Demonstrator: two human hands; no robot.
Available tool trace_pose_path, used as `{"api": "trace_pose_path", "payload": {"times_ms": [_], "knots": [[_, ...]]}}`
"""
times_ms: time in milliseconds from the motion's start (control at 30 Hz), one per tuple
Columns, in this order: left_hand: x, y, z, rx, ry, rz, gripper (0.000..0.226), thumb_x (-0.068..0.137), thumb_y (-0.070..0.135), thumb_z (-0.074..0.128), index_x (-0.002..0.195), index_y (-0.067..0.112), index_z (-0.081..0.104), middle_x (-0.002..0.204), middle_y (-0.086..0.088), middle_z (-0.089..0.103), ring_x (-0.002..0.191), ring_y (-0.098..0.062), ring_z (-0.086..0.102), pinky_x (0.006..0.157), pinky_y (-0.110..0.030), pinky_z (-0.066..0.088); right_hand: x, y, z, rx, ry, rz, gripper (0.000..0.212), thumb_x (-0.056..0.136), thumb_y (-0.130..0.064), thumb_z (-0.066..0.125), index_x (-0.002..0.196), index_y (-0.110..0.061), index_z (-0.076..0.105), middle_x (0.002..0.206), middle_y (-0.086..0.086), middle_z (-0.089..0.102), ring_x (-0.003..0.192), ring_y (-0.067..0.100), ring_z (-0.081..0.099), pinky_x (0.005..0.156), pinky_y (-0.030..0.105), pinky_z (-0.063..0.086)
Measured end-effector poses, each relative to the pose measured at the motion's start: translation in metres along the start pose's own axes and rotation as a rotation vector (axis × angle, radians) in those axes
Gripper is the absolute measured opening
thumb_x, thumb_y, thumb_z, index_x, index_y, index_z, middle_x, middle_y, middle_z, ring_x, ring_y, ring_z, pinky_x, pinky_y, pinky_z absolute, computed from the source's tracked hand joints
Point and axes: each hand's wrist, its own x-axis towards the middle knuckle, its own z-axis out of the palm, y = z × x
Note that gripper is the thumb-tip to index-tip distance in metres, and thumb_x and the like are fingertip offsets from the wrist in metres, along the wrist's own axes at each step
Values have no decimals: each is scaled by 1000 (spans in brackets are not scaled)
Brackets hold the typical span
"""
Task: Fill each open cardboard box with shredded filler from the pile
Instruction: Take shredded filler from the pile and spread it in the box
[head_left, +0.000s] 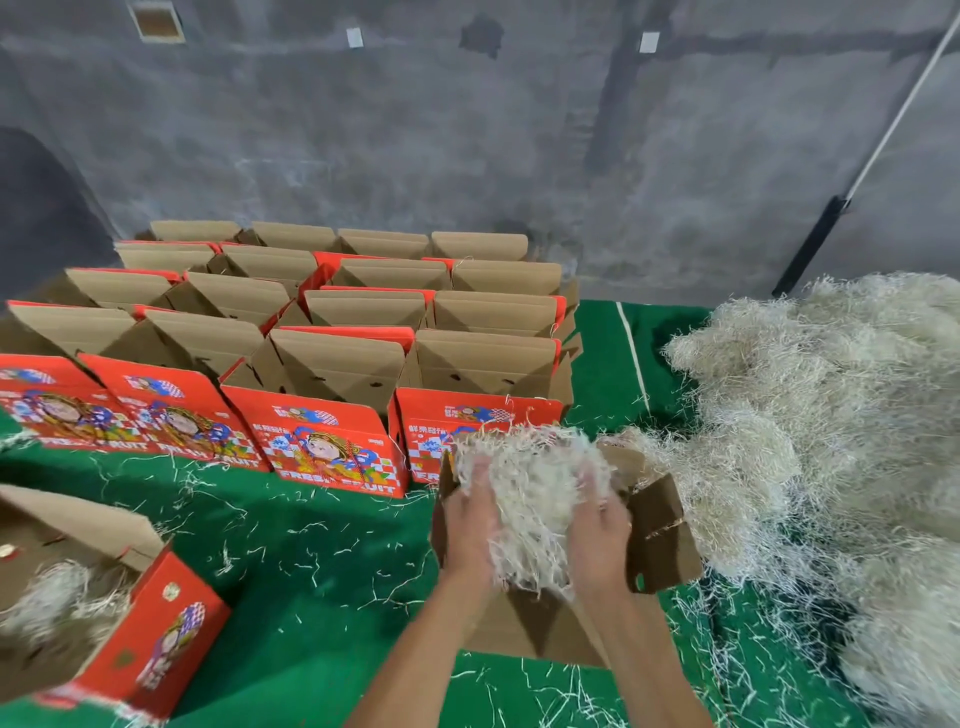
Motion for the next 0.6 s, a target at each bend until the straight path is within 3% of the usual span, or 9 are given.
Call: {"api": "trace_pose_path", "payload": {"times_ms": [67, 100, 167, 300, 367, 433, 467, 533, 600], "knots": [[-9, -18, 12, 39, -64, 44, 50, 72, 65, 64, 87, 18, 54, 78, 0, 61, 64, -9, 59, 60, -24, 53, -11, 5, 17, -121, -129, -206, 36, 102, -51, 44, 100, -22, 66, 73, 0, 68, 64, 17, 64, 62, 35, 55], [-8, -22, 8, 30, -39, 39, 45, 77, 60, 66, 84, 19, 51, 78, 0, 61, 57, -7, 54, 55, -23, 50, -10, 8, 12, -186, -124, -240, 35, 101, -54, 44, 96, -27, 66, 70, -4, 67, 61, 11, 62, 59, 30, 54], [3, -14, -13, -34, 72, 19, 28, 92, 38, 67, 90, 16, 49, 86, 2, 60, 53, -8, 47, 48, -30, 40, 4, 11, -14, -199, -28, -190, 40, 95, -64, 48, 86, -27, 62, 55, -4, 57, 44, 10, 47, 42, 26, 43], [12, 12, -41, -152, 209, 26, 23, 99, 24, 58, 88, 11, 43, 83, -2, 53, 56, -10, 41, 47, -25, 37, 29, 18, -60, -95, 195, -13, 47, 94, -54, 52, 88, -9, 61, 49, -2, 48, 37, 8, 35, 35, 20, 31], [-5, 9, -21, -150, 84, 51, 30, 101, 40, 51, 106, 10, 54, 96, -7, 64, 77, -15, 61, 67, -26, 55, 23, 18, -39, -83, 146, -7, 56, 94, -60, 49, 77, -8, 54, 51, 2, 50, 38, 11, 39, 36, 23, 34], [-25, -4, 6, -12, -44, 48, 68, 97, 66, 38, 131, 10, 55, 125, -13, 63, 112, -23, 62, 103, -38, 47, 8, 16, -7, -63, -43, -80, 62, 97, -61, 48, 71, -5, 50, 52, 6, 46, 42, 16, 38, 40, 30, 33], [-32, -7, 15, 81, -56, 67, 79, 91, 77, 32, 133, 15, 56, 128, -12, 62, 113, -21, 62, 105, -40, 44, 2, 18, 3, -75, -119, -117, 60, 96, -59, 49, 73, -4, 53, 54, 10, 48, 47, 16, 39, 41, 34, 35], [-28, -5, 12, 223, 2, 109, 88, 86, 82, 30, 123, 9, 62, 101, -15, 69, 89, -26, 67, 87, -38, 52, 3, 17, -3, -121, -102, -131, 46, 91, -62, 53, 82, -18, 63, 55, 3, 50, 50, 12, 40, 40, 32, 37], [-5, 7, -13, 237, 115, 131, 64, 92, 71, 38, 103, 14, 64, 72, -2, 57, 72, -24, 58, 68, -34, 48, 17, 11, -34, -84, 106, -90, 36, 87, -66, 53, 93, -32, 64, 52, -4, 46, 44, 7, 36, 40, 19, 32]]}}
